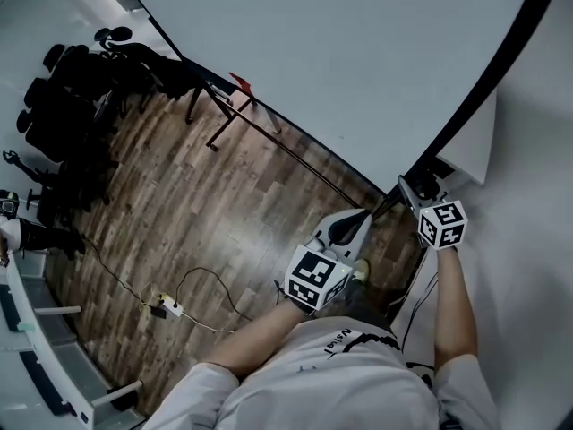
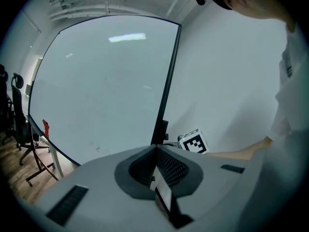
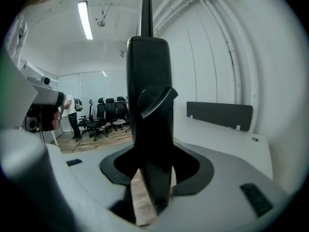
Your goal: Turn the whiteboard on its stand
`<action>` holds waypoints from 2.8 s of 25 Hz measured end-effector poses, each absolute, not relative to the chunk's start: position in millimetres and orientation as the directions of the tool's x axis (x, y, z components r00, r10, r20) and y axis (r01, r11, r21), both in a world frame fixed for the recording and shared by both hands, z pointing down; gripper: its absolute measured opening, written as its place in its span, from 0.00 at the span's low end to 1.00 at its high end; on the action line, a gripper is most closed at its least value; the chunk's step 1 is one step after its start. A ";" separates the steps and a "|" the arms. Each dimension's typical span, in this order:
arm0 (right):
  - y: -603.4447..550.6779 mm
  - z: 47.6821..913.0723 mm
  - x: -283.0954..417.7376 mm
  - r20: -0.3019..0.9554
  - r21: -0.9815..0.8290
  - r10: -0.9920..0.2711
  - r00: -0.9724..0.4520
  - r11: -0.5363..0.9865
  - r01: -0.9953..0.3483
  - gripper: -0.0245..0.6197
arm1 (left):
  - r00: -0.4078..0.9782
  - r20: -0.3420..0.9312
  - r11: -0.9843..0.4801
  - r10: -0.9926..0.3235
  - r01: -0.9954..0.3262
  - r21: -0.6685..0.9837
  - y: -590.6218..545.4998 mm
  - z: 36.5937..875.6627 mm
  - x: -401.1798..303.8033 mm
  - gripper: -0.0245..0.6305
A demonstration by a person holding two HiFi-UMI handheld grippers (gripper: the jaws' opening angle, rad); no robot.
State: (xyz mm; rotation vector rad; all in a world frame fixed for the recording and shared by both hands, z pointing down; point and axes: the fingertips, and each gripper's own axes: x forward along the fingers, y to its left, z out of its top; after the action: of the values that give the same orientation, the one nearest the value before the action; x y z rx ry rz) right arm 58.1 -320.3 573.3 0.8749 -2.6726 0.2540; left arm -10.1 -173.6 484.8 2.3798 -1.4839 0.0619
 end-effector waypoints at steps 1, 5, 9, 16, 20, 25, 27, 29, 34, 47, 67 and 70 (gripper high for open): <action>-311.8 573.9 53.9 0.352 -0.070 -0.545 -0.761 0.796 -0.602 0.33 | 0.454 0.210 -0.399 -0.866 -0.880 0.258 -165.2 485.1 -13.3 0.05; -275.8 576.2 37.6 0.360 -0.070 -0.549 -0.754 0.790 -0.609 0.33 | 0.447 0.202 -0.393 -0.871 -0.882 0.259 -129.5 484.5 -25.9 0.05; -240.7 573.0 12.4 0.382 -0.065 -0.550 -0.743 0.785 -0.616 0.33 | 0.437 0.194 -0.381 -0.878 -0.885 0.267 -94.4 478.0 -44.8 0.05; -185.8 571.1 -22.3 0.413 -0.059 -0.554 -0.723 0.776 -0.628 0.33 | 0.434 0.185 -0.381 -0.882 -0.886 0.264 -44.2 469.5 -64.9 0.05; -156.2 570.8 -39.5 0.422 -0.065 -0.546 -0.724 0.778 -0.624 0.33 | 0.435 0.175 -0.387 -0.883 -0.887 0.253 -22.5 462.7 -72.7 0.05; -129.6 569.4 -60.1 0.425 -0.065 -0.542 -0.725 0.780 -0.622 0.33 | 0.431 0.168 -0.385 -0.886 -0.888 0.250 -4.0 459.4 -84.8 0.05; -120.4 570.1 -66.1 0.426 -0.067 -0.543 -0.723 0.779 -0.624 0.33 | 0.432 0.166 -0.385 -0.887 -0.888 0.251 3.2 459.8 -89.0 0.05; -114.3 571.9 -69.9 0.429 -0.068 -0.544 -0.721 0.777 -0.626 0.33 | 0.432 0.166 -0.385 -0.886 -0.887 0.255 8.0 461.2 -92.3 0.05; -107.4 571.9 -72.3 0.446 -0.069 -0.556 -0.701 0.760 -0.646 0.33 | 0.440 0.160 -0.391 -0.884 -0.881 0.266 16.9 460.0 -99.4 0.05; -59.6 538.2 -39.5 0.399 -0.088 -0.642 -0.655 0.684 -0.724 0.33 | 0.485 0.188 -0.421 -0.854 -0.856 0.299 19.2 474.2 -90.2 0.05; -5.7 464.0 -65.7 0.202 -0.168 -0.597 -0.776 0.760 -0.628 0.06 | 0.468 0.160 -0.419 -0.869 -0.868 0.267 21.7 452.5 -90.4 0.05; -5.6 462.2 -65.7 0.199 -0.170 -0.598 -0.777 0.759 -0.628 0.06 | 0.467 0.157 -0.418 -0.870 -0.868 0.266 20.9 451.0 -90.1 0.05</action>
State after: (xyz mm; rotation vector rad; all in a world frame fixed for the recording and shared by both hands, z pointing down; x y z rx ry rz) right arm -65.7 -5.6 462.2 0.9878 -2.8209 0.3435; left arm -90.1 20.9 451.0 2.4110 -1.4774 -0.0073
